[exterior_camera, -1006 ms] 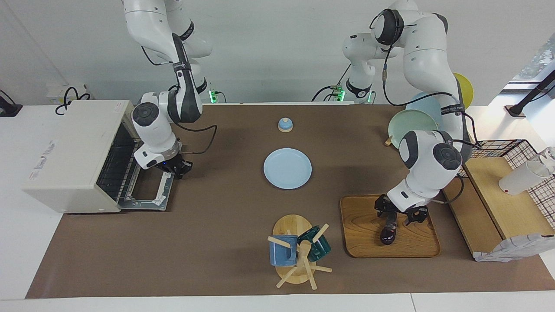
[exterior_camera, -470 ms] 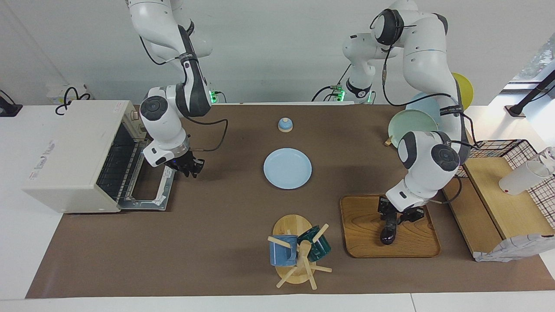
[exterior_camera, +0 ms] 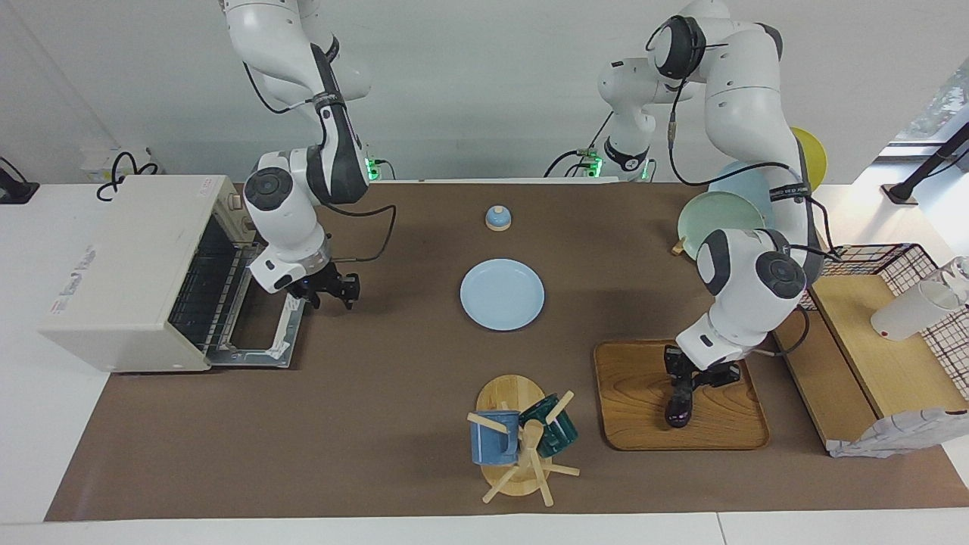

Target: Put eggplant into oven

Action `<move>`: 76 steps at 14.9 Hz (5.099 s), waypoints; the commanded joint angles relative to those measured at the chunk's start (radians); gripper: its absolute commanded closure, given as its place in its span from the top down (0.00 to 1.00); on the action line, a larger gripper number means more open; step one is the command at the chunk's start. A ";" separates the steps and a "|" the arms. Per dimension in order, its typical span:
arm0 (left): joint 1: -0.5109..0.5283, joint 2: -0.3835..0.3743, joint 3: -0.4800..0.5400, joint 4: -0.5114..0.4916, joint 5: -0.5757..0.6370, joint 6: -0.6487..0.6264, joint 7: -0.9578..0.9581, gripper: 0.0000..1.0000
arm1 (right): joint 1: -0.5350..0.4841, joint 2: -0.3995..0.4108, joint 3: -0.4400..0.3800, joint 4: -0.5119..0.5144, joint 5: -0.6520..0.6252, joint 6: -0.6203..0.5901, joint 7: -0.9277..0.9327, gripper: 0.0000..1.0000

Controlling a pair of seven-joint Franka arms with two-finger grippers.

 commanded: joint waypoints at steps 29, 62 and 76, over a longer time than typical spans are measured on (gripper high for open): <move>-0.577 -0.322 -0.001 -0.544 -0.122 0.290 -1.052 0.00 | -0.012 -0.082 0.000 0.240 0.014 -0.387 -0.088 1.00; -0.060 -0.578 0.030 -0.130 0.005 -0.618 -0.349 1.00 | 0.448 0.395 0.258 0.433 -0.279 0.091 0.685 0.77; -0.049 -0.581 0.030 -0.154 -0.007 -0.549 -0.349 1.00 | 0.460 0.371 0.258 0.360 -0.282 0.124 0.686 0.14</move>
